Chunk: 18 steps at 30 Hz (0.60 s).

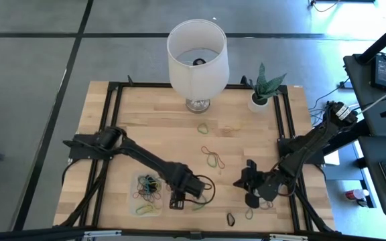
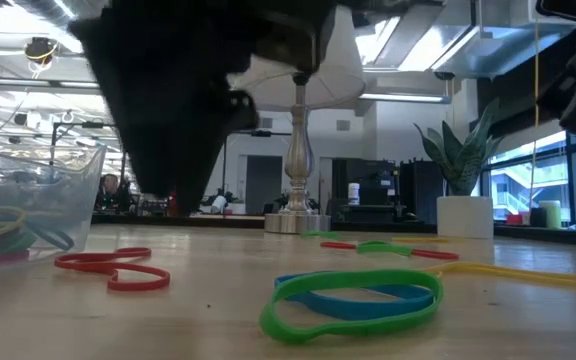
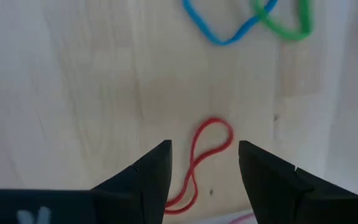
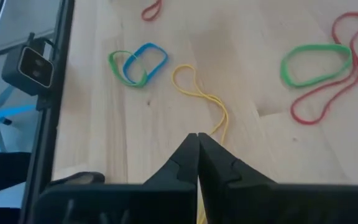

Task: Pick and place rubber bands into bin
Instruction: Put the red rubber band into the transparent bin

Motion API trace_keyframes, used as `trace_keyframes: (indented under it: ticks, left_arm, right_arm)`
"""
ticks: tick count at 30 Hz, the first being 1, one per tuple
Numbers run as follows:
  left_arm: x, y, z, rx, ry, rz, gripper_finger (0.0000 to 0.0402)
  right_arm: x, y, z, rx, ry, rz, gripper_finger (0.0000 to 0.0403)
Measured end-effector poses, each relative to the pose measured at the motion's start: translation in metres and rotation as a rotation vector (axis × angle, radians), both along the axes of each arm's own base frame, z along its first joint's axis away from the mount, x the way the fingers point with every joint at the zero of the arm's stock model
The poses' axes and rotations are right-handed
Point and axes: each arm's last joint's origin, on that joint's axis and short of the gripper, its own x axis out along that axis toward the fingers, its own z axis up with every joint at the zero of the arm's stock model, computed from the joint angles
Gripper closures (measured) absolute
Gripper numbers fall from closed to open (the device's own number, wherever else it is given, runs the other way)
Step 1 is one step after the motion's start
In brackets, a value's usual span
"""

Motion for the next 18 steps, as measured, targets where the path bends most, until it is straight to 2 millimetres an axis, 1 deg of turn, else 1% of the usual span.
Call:
trace_keyframes:
  ticks: [6, 11, 18]
  left_arm:
    - [0.002, 0.0, -0.015, 0.016, 0.05, 0.066, 0.0228]
    - [0.002, -0.003, -0.026, 0.031, 0.075, 0.066, 0.0244]
    - [-0.001, -0.015, -0.039, 0.063, 0.101, 0.065, 0.0262]
  right_arm:
    - [0.0, 0.0, 0.0, -0.018, -0.001, 0.019, 0.0397]
    - [-0.001, 0.001, 0.0, -0.018, -0.002, 0.02, 0.0397]
    - [-0.004, 0.004, 0.0, -0.015, -0.001, 0.037, 0.0397]
